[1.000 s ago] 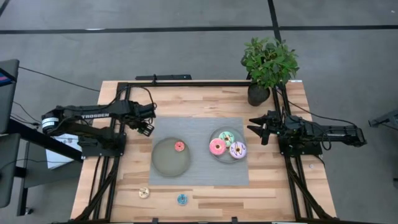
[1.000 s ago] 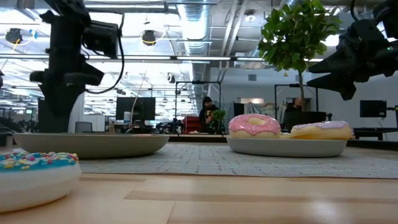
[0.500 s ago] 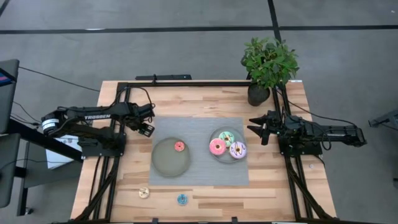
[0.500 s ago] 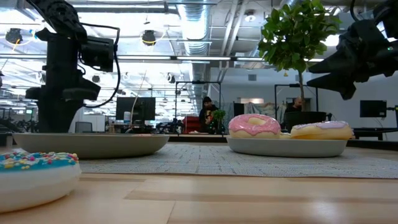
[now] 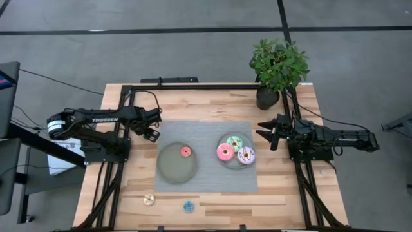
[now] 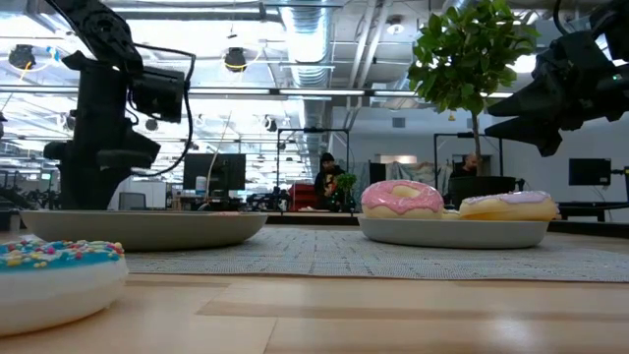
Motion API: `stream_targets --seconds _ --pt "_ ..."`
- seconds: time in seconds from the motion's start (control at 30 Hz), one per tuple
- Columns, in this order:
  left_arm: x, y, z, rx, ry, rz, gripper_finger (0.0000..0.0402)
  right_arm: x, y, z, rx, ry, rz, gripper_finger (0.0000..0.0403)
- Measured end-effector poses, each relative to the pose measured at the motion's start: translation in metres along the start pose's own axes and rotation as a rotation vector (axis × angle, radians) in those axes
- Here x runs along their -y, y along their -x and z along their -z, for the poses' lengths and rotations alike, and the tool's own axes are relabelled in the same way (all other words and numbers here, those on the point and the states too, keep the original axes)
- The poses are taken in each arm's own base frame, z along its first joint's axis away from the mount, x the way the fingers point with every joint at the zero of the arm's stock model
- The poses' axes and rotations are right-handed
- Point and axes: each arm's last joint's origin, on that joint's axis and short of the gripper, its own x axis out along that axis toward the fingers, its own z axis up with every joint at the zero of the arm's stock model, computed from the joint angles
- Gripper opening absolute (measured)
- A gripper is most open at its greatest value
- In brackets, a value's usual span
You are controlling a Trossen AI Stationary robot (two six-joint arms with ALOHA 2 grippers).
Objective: Pick & Place donuts
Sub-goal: Put the small green donut on the brown plate
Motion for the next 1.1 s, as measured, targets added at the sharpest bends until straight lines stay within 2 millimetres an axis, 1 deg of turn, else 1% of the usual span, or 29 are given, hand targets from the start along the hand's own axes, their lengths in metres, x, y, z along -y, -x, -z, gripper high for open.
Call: stream_targets --seconds 0.2,0.43,0.53,0.87,0.97,1.1 --pt "0.009 -0.016 -0.008 -0.034 -0.020 -0.003 0.0166 0.000 0.000 0.000 0.002 0.000 -0.001 0.0209" --pt "0.012 -0.021 -0.010 -0.067 -0.021 0.001 0.0162 0.000 0.000 0.000 0.002 -0.008 -0.001 0.0209" --pt "0.012 -0.019 -0.011 -0.064 -0.020 0.010 0.0147 0.000 0.000 0.000 0.003 -0.008 -0.001 0.0209" --pt "0.014 -0.017 -0.013 -0.060 -0.040 0.025 0.0069 0.000 0.000 0.000 0.003 -0.012 -0.001 0.0209" --pt "0.014 -0.017 -0.013 -0.059 -0.041 0.026 0.0058 0.000 0.000 0.000 0.004 -0.012 -0.001 0.0209" --pt "0.014 -0.016 -0.013 -0.061 -0.041 0.027 0.0054 0.000 0.000 0.000 0.004 -0.012 -0.001 0.0209"
